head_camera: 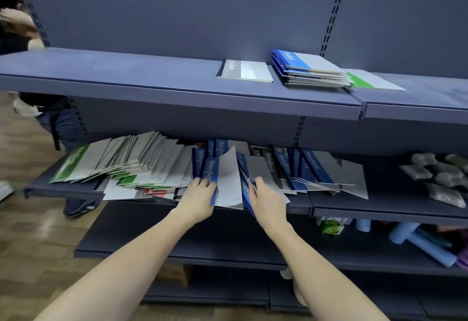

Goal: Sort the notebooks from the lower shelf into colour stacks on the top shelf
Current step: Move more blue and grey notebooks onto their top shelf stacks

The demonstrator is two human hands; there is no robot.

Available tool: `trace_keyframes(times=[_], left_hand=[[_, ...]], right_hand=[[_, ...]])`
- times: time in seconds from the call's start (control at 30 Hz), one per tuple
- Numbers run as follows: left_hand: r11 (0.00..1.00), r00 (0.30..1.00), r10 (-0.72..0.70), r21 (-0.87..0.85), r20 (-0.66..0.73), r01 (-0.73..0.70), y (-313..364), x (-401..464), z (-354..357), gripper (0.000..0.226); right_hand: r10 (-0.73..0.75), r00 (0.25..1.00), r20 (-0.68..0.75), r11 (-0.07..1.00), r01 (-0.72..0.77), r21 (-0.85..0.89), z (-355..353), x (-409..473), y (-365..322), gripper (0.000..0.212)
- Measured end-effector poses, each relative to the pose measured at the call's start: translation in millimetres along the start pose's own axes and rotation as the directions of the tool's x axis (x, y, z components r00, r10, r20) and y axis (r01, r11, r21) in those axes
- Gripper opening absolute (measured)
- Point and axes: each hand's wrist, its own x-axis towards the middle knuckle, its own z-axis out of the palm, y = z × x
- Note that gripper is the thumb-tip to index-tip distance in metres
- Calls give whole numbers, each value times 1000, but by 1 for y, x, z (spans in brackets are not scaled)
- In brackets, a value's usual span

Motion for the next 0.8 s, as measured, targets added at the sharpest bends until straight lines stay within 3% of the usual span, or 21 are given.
trace_keyframes(times=[0.17,0.27,0.33,0.4,0.47,0.53,0.6,0.67,0.73,0.8], left_hand=[[991,991,-127,44,52,125,-13,-4,-6,51],[997,996,-79,-1,41,79,-19,-3,-8,57],[991,998,-59,-116,18,61,-19,-2,-6,73],[956,993,-118,-272,-12,111,-19,-2,-4,93],[924,983,-182,-344,-8,168,-20,-4,-4,105],[932,985,-173,-318,27,172,-23,-7,-3,111],[955,988,-132,-257,77,147,-24,-10,-5,109],[948,985,-123,-281,117,152,-23,-9,-6,102],[926,982,-142,-334,124,176,-21,-8,-8,95],[914,980,-153,-360,125,189,-20,-7,-10,91]], right_hand=[[48,994,-98,999,-48,-6,-12,8,0,20],[19,984,-176,1000,-17,13,-15,10,-7,16],[-82,982,-173,997,82,-3,-16,8,-16,10],[-237,970,-53,971,235,-40,-10,3,-26,4],[-353,921,162,929,366,-56,-1,-2,-33,18],[-381,864,329,917,398,18,2,-5,-34,37],[-359,819,448,933,335,136,-2,-3,-31,62],[-282,829,482,957,208,203,-4,1,-24,82],[-78,875,478,987,-1,163,-5,6,-16,84],[140,870,472,979,-192,64,-3,11,-10,78]])
